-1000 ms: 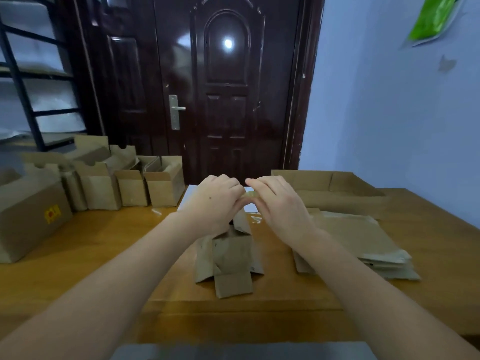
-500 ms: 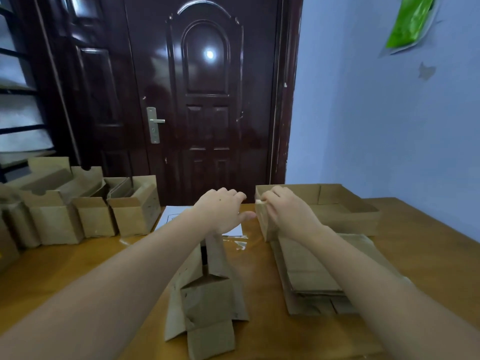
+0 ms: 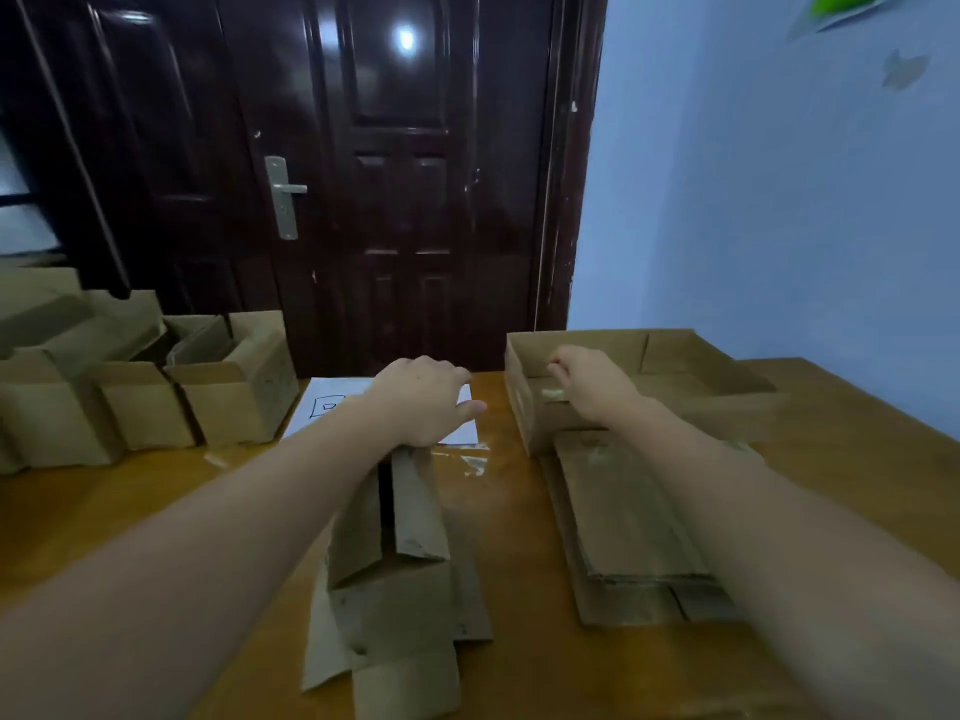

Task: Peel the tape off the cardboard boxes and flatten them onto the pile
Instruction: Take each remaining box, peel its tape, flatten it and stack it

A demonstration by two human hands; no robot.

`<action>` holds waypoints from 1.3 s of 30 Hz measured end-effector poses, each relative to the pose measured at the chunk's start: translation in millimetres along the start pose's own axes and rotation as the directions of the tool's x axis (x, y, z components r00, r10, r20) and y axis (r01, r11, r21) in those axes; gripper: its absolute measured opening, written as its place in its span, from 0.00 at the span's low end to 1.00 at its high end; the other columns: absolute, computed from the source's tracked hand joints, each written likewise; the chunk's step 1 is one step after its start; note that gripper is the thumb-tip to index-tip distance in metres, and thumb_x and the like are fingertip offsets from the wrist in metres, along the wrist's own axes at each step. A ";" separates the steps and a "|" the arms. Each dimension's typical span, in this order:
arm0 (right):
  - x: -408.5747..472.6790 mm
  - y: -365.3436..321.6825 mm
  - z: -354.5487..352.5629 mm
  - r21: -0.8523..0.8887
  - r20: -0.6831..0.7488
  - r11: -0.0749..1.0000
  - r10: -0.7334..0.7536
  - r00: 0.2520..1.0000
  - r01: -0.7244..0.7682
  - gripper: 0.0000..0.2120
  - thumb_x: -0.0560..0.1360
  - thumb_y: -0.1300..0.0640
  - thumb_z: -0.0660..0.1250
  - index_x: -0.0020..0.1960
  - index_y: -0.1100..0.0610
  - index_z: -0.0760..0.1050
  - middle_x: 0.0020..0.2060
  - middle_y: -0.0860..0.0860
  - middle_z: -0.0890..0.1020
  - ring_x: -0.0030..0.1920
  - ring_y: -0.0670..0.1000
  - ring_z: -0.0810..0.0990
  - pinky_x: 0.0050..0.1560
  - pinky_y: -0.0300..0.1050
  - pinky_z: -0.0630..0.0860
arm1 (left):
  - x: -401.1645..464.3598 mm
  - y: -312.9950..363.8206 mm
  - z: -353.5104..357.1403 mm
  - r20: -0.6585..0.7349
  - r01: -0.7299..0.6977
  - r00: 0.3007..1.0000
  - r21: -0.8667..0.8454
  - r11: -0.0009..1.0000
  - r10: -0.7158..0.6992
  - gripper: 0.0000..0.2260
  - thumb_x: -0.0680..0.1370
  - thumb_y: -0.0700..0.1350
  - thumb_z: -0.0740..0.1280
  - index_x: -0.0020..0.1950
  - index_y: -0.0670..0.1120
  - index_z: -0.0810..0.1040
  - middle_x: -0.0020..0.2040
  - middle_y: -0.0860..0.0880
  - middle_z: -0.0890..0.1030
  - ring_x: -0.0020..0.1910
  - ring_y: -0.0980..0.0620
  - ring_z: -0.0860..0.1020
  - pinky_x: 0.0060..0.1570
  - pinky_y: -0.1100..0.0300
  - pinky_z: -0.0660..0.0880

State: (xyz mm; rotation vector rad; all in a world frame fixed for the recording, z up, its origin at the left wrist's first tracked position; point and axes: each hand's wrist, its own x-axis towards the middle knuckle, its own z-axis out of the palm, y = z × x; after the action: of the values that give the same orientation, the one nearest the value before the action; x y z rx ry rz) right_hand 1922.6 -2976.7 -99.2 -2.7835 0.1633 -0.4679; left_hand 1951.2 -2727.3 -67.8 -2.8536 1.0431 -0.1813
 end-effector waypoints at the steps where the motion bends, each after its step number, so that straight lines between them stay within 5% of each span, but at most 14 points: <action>1: -5.1 -5.4 -4.5 0.012 0.012 1.000 -0.026 1.000 0.026 0.10 0.85 0.53 0.59 0.61 0.54 0.77 0.52 0.50 0.80 0.53 0.52 0.80 0.52 0.47 0.77 | -6.4 -2.0 -2.5 -0.006 0.003 1.000 -0.015 1.000 -0.003 0.29 0.84 0.65 0.54 0.80 0.50 0.66 0.76 0.49 0.72 0.73 0.46 0.71 0.70 0.47 0.69; 6: -42.2 -53.8 -28.8 -0.006 0.102 0.987 -0.161 0.982 0.163 0.22 0.85 0.47 0.57 0.77 0.53 0.68 0.76 0.51 0.69 0.75 0.53 0.69 0.73 0.49 0.66 | -51.2 -20.0 -18.9 -0.030 0.041 0.999 -0.045 0.998 -0.042 0.29 0.84 0.65 0.53 0.82 0.51 0.63 0.81 0.51 0.65 0.79 0.48 0.64 0.75 0.48 0.64; 10: -82.3 -100.8 -33.4 -0.009 0.233 0.964 -0.257 0.938 0.267 0.28 0.85 0.42 0.56 0.82 0.50 0.59 0.81 0.49 0.58 0.79 0.51 0.60 0.77 0.50 0.59 | -96.7 -35.8 -22.1 -0.054 0.082 0.995 -0.077 0.994 -0.086 0.28 0.84 0.64 0.54 0.81 0.53 0.65 0.81 0.51 0.64 0.79 0.49 0.63 0.75 0.50 0.63; 17: -126.3 -156.9 -39.9 -0.003 0.300 0.936 -0.336 0.893 0.353 0.26 0.85 0.42 0.54 0.81 0.50 0.60 0.82 0.50 0.57 0.80 0.51 0.57 0.79 0.50 0.58 | -168.3 -30.1 -16.8 -0.100 0.025 0.995 0.003 1.000 -0.025 0.20 0.86 0.57 0.54 0.72 0.51 0.74 0.69 0.51 0.77 0.67 0.48 0.75 0.63 0.51 0.72; 21: -150.8 -179.9 -43.7 0.006 0.354 0.910 -0.389 0.851 0.414 0.22 0.86 0.47 0.52 0.79 0.48 0.64 0.77 0.55 0.67 0.77 0.55 0.64 0.75 0.53 0.63 | -184.6 -23.2 -15.5 -0.156 -0.009 0.988 0.014 1.000 0.011 0.16 0.87 0.52 0.53 0.68 0.51 0.75 0.58 0.52 0.80 0.56 0.48 0.78 0.53 0.53 0.75; 25: -161.3 -181.4 -36.3 -0.005 0.367 0.909 -0.386 0.846 0.417 0.20 0.84 0.46 0.53 0.75 0.39 0.68 0.74 0.50 0.72 0.70 0.55 0.72 0.69 0.56 0.72 | -185.5 -26.2 -12.5 -0.071 -0.071 0.994 0.177 0.982 0.084 0.23 0.83 0.44 0.56 0.79 0.56 0.64 0.66 0.50 0.76 0.66 0.45 0.74 0.64 0.49 0.72; 29: -166.6 -179.6 -37.4 0.010 0.341 0.925 -0.359 0.869 0.379 0.21 0.83 0.45 0.58 0.75 0.44 0.68 0.59 0.47 0.79 0.55 0.51 0.78 0.57 0.51 0.77 | -185.1 -21.9 -11.9 -0.086 -0.061 0.993 0.231 0.971 0.083 0.29 0.82 0.41 0.58 0.82 0.58 0.57 0.75 0.50 0.70 0.74 0.46 0.68 0.72 0.50 0.65; 33: -171.7 -175.5 -38.2 0.040 0.337 0.929 -0.360 0.870 0.369 0.20 0.83 0.48 0.58 0.75 0.46 0.70 0.68 0.48 0.76 0.63 0.52 0.76 0.64 0.51 0.74 | -183.9 -22.3 -6.7 -0.058 -0.072 0.995 0.218 0.973 0.087 0.33 0.81 0.39 0.59 0.83 0.58 0.53 0.79 0.49 0.64 0.77 0.46 0.64 0.75 0.49 0.62; 36: -170.8 -169.3 -39.0 0.081 0.315 0.927 -0.372 0.873 0.366 0.17 0.83 0.52 0.57 0.70 0.45 0.75 0.65 0.47 0.78 0.64 0.51 0.75 0.66 0.50 0.72 | -182.7 -22.5 -3.4 -0.072 -0.095 0.991 0.174 0.980 0.109 0.30 0.79 0.45 0.64 0.80 0.54 0.60 0.79 0.48 0.64 0.78 0.46 0.63 0.75 0.51 0.61; 39: -164.6 -160.2 -37.5 0.033 0.293 0.928 -0.364 0.884 0.371 0.17 0.84 0.55 0.56 0.68 0.50 0.77 0.63 0.49 0.77 0.65 0.53 0.74 0.66 0.51 0.71 | -178.6 -27.4 -1.3 -0.192 -0.138 0.968 0.141 0.980 0.164 0.22 0.76 0.56 0.71 0.67 0.51 0.70 0.66 0.52 0.72 0.69 0.49 0.69 0.68 0.55 0.65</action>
State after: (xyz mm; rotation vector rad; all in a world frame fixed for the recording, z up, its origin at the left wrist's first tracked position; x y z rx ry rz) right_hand 1764.8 -2809.5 -63.1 -2.8692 -0.4386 -0.1265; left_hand 1832.9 -2591.0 -76.7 -2.6713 1.2327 -0.5161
